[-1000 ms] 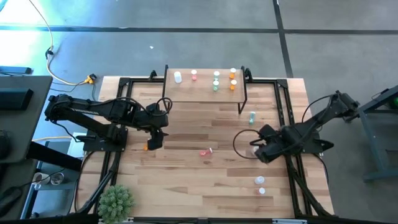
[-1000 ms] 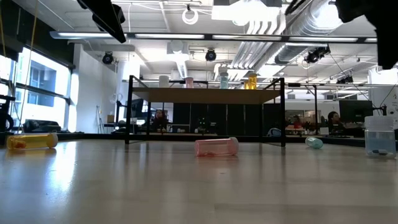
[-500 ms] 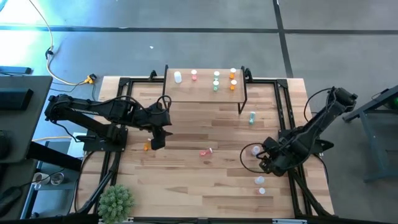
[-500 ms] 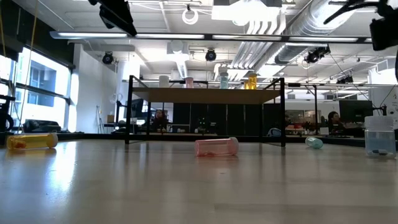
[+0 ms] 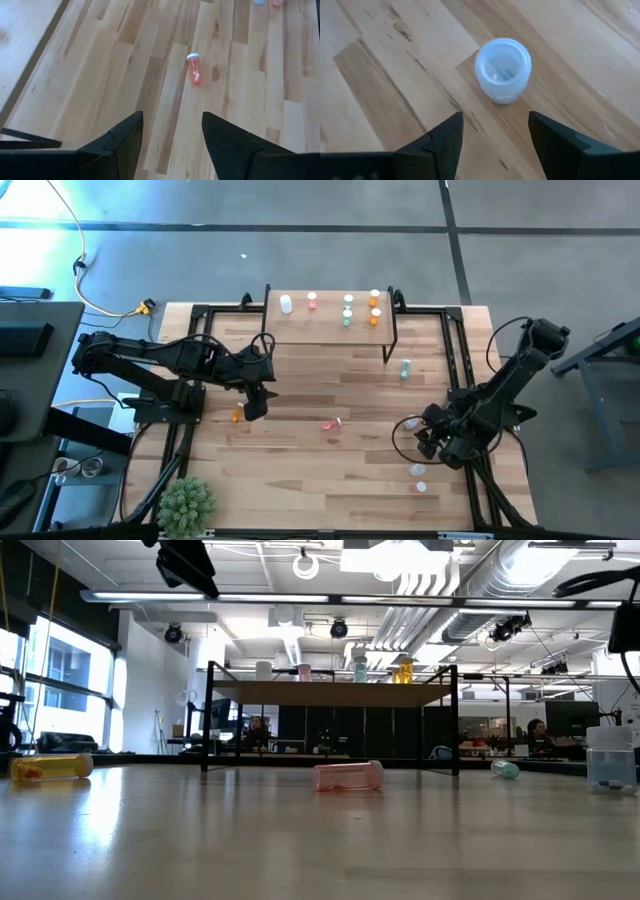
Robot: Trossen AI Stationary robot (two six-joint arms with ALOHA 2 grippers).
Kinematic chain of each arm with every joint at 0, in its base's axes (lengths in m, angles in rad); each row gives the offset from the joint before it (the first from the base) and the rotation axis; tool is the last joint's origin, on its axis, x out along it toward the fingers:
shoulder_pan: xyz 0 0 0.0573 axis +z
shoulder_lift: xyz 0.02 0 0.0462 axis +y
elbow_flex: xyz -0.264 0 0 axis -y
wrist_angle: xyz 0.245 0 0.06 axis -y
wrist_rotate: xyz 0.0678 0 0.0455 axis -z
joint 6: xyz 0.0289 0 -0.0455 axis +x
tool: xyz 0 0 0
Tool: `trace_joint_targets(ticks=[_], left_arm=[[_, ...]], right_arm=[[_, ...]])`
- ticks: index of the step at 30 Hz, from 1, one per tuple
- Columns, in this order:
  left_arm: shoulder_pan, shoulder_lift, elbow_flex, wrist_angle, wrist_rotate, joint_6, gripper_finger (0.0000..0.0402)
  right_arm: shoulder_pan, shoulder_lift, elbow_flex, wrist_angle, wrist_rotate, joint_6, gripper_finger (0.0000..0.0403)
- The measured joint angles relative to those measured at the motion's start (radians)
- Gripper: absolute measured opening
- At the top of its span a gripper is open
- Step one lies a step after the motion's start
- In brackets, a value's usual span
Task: Pick and place medicine bottles onto shelf by color
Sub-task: Put the top white pill bottle on the shelf aligned with the other white pill bottle
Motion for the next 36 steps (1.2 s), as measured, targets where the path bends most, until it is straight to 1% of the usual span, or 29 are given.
trace_joint_targets(ticks=[5, 10, 15, 22, 29, 36], left_arm=[[0.000, 0.000, 0.000, 0.000, 0.000, -0.022, 0.0195], [0.000, 0.000, 0.000, 0.000, -0.001, -0.029, 0.0195], [0.000, 0.000, 0.000, 0.000, -0.001, -0.032, 0.0195], [0.002, 0.000, 0.000, 0.000, -0.002, -0.073, 0.0195], [0.002, 0.000, 0.000, 0.000, -0.004, -0.080, 0.0195], [0.002, 0.000, 0.000, 0.000, -0.019, -0.080, 0.0195]], right_arm=[[0.001, 0.000, -0.062, 0.066, 0.020, 0.000, 0.0216], [0.000, 0.000, -0.107, 0.114, 0.101, 0.000, 0.0216], [0.000, 0.000, -0.131, 0.151, 0.130, -0.008, 0.0216], [-0.014, 0.001, -0.190, 0.301, 0.182, -0.041, 0.0214], [-0.031, 0.001, -0.194, 0.307, 0.188, -0.057, 0.0185], [-0.031, 0.000, -0.193, 0.308, 0.196, -0.050, 0.0137]])
